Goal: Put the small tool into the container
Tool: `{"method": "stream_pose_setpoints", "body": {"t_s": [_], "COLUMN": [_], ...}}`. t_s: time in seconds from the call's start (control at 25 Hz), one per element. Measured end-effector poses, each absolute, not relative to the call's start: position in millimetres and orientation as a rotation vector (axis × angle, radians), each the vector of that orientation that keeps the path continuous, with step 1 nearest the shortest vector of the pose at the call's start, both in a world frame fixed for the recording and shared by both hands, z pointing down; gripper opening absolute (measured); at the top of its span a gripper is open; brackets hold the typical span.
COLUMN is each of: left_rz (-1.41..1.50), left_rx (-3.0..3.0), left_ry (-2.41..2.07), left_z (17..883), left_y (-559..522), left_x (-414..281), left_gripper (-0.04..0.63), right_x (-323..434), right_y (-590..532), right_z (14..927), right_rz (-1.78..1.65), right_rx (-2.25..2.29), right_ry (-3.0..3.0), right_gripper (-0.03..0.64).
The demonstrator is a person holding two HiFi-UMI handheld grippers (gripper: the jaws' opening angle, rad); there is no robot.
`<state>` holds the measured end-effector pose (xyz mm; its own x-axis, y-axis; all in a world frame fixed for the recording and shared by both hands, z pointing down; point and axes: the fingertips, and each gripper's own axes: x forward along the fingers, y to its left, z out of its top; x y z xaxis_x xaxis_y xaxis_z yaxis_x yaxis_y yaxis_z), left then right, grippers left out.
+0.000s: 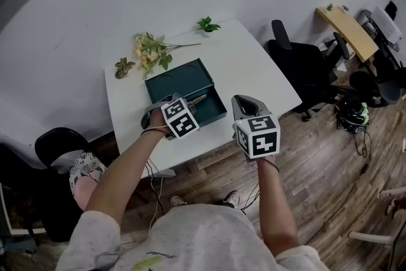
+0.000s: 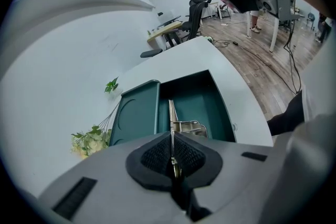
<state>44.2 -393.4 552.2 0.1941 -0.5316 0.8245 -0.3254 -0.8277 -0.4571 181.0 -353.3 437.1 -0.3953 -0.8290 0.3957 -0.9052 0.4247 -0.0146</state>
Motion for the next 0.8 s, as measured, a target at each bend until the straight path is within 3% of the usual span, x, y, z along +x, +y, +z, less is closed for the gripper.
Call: {"method": "stream_pose_setpoints", "body": {"t_s": [0.8], "left_rz": [-1.682], "left_rx": [-2.355], "left_ry": [0.821], "left_z": [560.9], "left_y": [-397.1], "left_x": [51.7], "left_gripper": [0.015], "right_x": [189.1], "right_y": [-356.4], "right_z": [444.1], "right_rz": [0.356], "right_rx": [1.512], "right_ry": [-2.342], "right_gripper": [0.005]}}
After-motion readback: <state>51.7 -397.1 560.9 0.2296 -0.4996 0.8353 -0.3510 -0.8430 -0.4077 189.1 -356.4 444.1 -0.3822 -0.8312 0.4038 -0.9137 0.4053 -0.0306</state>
